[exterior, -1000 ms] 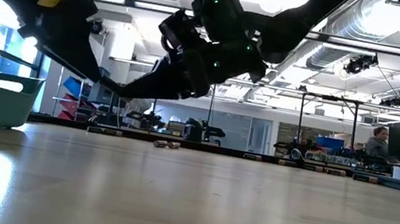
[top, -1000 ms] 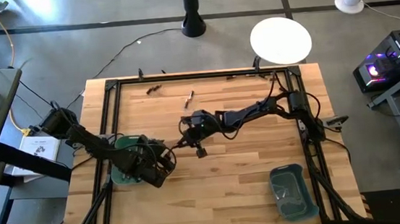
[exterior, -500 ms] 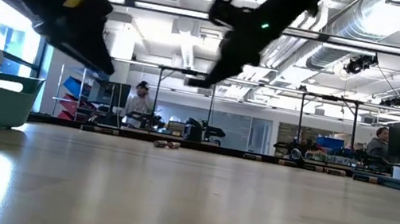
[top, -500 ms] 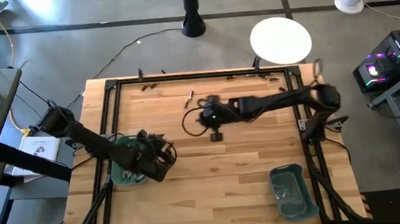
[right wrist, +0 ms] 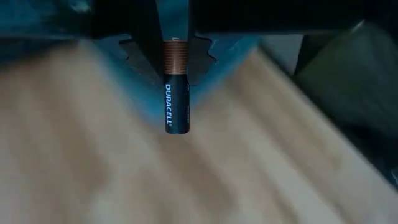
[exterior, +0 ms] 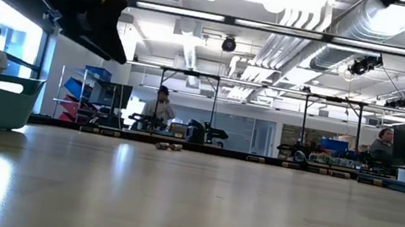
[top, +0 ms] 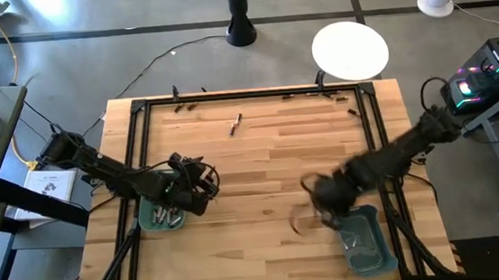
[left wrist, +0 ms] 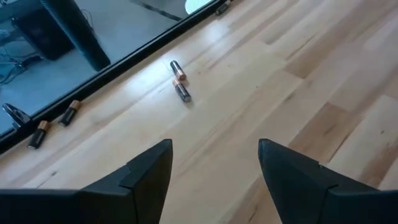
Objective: Sort batteries
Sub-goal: Put the black battery into the blue bin
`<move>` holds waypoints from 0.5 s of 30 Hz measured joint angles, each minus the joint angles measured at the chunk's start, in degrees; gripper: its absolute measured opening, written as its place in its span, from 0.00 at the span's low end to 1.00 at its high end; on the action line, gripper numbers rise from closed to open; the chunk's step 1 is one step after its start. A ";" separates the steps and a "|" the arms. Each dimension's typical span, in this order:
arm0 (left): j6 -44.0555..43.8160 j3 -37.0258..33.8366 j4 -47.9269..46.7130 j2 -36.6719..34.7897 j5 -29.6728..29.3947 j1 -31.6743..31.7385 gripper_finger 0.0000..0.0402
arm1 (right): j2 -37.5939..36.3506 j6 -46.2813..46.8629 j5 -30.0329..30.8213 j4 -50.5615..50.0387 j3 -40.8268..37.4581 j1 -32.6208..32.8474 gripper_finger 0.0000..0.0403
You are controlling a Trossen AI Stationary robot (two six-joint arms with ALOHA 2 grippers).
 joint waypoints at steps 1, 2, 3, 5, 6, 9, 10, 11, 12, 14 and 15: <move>-0.46 0.00 -0.01 0.00 0.00 -0.12 0.57 | 0.43 4.51 -1.74 -0.71 0.00 2.82 0.07; -0.94 0.00 0.11 0.00 0.00 -0.18 0.57 | 0.91 8.38 -3.39 -1.05 0.00 5.65 0.07; -1.53 0.00 0.27 0.00 0.00 -0.30 0.57 | 1.64 11.61 -4.60 -1.07 0.00 8.24 0.07; -2.55 0.00 0.63 0.00 -0.04 -0.37 0.57 | 3.21 16.65 -5.41 -0.94 -0.02 12.35 0.07; -2.81 0.00 1.02 0.00 -0.11 -0.37 0.57 | 3.95 18.29 -5.62 -0.75 -0.02 13.89 0.07; -2.83 0.00 2.58 0.00 -0.66 -0.37 0.57 | 6.89 20.10 -5.18 0.94 -0.02 16.53 0.07; -2.86 0.00 3.21 0.00 -0.68 -0.34 0.57 | 8.09 19.76 -5.00 1.62 -0.03 17.05 0.07; -2.92 0.00 3.63 0.00 -0.68 -0.32 0.57 | 9.22 19.11 -4.83 2.00 -0.04 17.45 0.07; -2.92 0.00 3.99 0.00 -0.68 -0.32 0.57 | 10.26 18.50 -4.74 1.99 -0.04 17.76 0.07; -2.90 0.00 5.21 0.00 -0.66 -0.37 0.57 | 12.04 17.16 -4.71 2.39 -0.66 18.23 0.07; -2.88 0.00 5.83 0.00 -0.66 -0.43 0.57 | 12.32 16.88 -4.70 3.84 -1.94 18.37 0.07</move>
